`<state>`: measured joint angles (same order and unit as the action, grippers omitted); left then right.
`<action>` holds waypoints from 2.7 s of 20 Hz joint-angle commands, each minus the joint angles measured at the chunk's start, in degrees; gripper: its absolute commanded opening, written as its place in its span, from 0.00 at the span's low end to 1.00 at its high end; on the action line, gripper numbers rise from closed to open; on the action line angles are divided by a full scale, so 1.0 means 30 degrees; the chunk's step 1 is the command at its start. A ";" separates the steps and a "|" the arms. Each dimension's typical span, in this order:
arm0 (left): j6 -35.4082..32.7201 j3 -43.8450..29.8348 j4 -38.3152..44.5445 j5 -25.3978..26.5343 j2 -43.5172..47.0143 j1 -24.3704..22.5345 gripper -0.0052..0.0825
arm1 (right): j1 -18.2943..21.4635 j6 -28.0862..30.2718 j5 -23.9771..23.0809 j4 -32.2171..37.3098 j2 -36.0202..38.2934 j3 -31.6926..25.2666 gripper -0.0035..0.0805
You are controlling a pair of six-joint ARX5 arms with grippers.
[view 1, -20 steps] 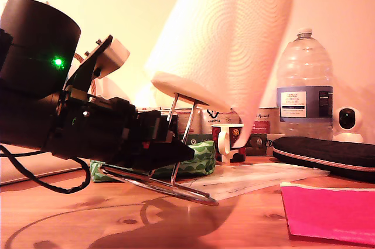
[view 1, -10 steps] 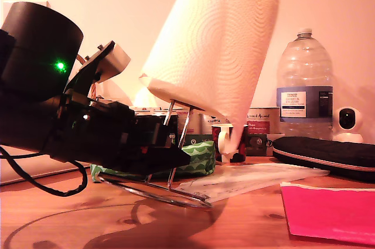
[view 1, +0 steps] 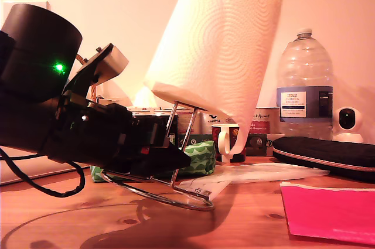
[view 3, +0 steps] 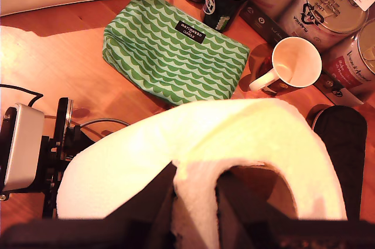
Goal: Insert the paper towel roll into the metallic stand.
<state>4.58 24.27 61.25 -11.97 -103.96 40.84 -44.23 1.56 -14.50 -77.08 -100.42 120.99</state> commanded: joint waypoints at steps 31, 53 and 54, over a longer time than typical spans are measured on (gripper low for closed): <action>-0.0029 -0.0211 -1.5038 0.2033 1.2174 -0.0117 0.03 | -0.2004 -0.0576 0.1625 -0.0437 -0.0342 -0.0058 0.03; -0.0678 -0.0211 -1.6298 0.2863 1.2444 -0.0117 0.03 | -0.2004 -0.0517 0.2157 -0.0474 -0.0350 -0.0321 0.19; -0.0678 -0.0211 -1.6371 0.2863 1.2444 -0.0117 0.03 | -0.2004 -0.0510 0.2157 -0.0474 -0.0350 -0.0321 0.21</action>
<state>2.81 24.25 11.94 -3.33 -66.81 40.47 -49.98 0.03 -7.90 -78.96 -100.77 120.97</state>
